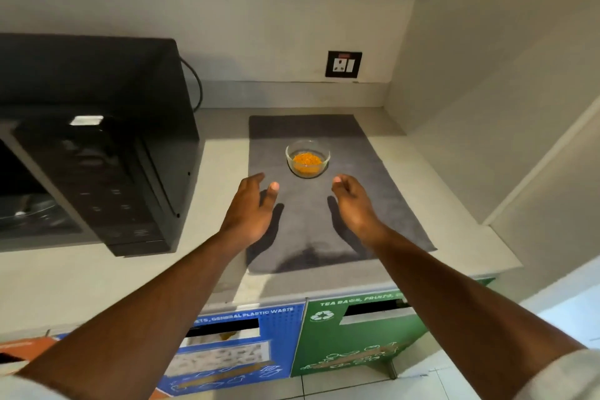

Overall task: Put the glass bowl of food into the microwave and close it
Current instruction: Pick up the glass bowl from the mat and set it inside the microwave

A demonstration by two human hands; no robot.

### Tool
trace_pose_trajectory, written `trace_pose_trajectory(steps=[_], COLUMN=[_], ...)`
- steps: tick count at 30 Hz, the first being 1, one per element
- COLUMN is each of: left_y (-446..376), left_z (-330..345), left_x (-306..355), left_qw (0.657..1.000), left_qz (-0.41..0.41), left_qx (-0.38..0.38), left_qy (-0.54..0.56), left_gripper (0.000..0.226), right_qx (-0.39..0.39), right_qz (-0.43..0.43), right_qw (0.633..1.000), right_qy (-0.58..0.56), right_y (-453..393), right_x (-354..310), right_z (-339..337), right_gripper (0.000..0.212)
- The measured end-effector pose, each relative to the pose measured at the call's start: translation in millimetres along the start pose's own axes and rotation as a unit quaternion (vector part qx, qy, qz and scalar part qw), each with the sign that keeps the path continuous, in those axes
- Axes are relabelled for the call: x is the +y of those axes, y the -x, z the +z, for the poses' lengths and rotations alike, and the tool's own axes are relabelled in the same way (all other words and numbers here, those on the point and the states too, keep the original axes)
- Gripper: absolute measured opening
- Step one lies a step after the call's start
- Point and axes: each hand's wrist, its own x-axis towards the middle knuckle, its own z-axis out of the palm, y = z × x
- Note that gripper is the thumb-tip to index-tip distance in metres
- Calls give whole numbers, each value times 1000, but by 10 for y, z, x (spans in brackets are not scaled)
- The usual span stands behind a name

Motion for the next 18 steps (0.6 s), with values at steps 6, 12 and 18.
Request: trace_pose_trajectory(steps=[6,12,18], left_y=[-651,-1387,-1924], left_z=[394,666,910], left_x=[-89,-145,-142], left_qw=[996,985,972], left_qz=[-5,-47,-26], left_qx=[8,18,10], left_qy=[83,165,233], left_gripper=[53,44,37], right_qx=[-2,58,31], right_qz=[5,-12,-62], right_qw=[997,993,986], right_qy=[-80,-101,-149], right_y=[-581,-1248,-1725], right_x=[101,227,324], right_z=[246,390,483], right_gripper=[21,25,38])
